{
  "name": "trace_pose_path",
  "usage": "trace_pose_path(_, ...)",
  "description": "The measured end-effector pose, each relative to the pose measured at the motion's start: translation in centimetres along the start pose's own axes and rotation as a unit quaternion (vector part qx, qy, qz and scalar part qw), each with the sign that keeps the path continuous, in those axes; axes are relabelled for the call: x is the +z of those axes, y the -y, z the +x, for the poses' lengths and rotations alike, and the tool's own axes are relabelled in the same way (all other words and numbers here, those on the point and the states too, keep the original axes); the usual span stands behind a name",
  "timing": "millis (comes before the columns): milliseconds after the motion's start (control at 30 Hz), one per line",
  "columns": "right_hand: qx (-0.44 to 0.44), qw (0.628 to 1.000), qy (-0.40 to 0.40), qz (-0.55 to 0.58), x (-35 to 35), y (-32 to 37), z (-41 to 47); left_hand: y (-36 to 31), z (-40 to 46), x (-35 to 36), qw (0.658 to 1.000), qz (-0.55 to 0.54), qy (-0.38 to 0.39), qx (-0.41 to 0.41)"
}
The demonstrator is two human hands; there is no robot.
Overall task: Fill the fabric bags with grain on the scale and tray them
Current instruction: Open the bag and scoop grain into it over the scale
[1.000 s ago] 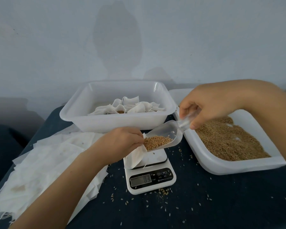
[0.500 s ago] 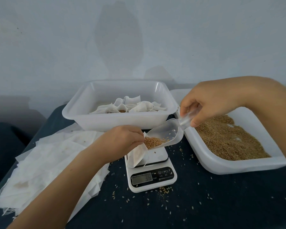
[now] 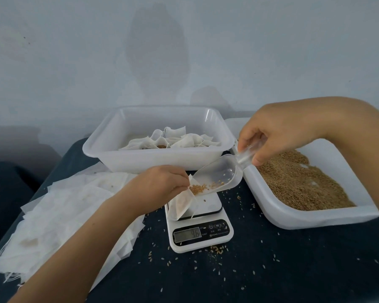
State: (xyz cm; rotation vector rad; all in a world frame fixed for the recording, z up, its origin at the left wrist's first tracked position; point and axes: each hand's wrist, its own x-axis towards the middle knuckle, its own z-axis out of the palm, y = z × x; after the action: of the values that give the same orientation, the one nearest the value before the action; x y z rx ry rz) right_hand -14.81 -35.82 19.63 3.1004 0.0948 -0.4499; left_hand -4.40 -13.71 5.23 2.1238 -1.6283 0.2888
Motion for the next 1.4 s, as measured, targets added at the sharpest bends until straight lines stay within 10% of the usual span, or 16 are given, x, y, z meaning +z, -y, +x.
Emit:
trace_pose_path(433,0.000,0.988,-0.035,0.150,3.5,-3.7,0.6,0.6,-0.6,0.1,0.997,-0.006,-0.052,-0.060)
trace_pose_path(833,0.056,0.892,-0.196,0.404,11.5,-8.8,0.4,1.5,-0.4,0.0,0.983,-0.002,-0.100,-0.152)
trace_pose_path(1100,0.288,0.889,-0.186,0.305,13.7,-12.5,0.9,1.3,2.8,1.6,0.991,0.019,-0.032,-0.132)
trace_pose_path(1400,0.358,0.906,-0.101,0.203,15.9,-12.0,1.7,1.3,5.1,4.5,0.994,0.003,0.041,-0.102)
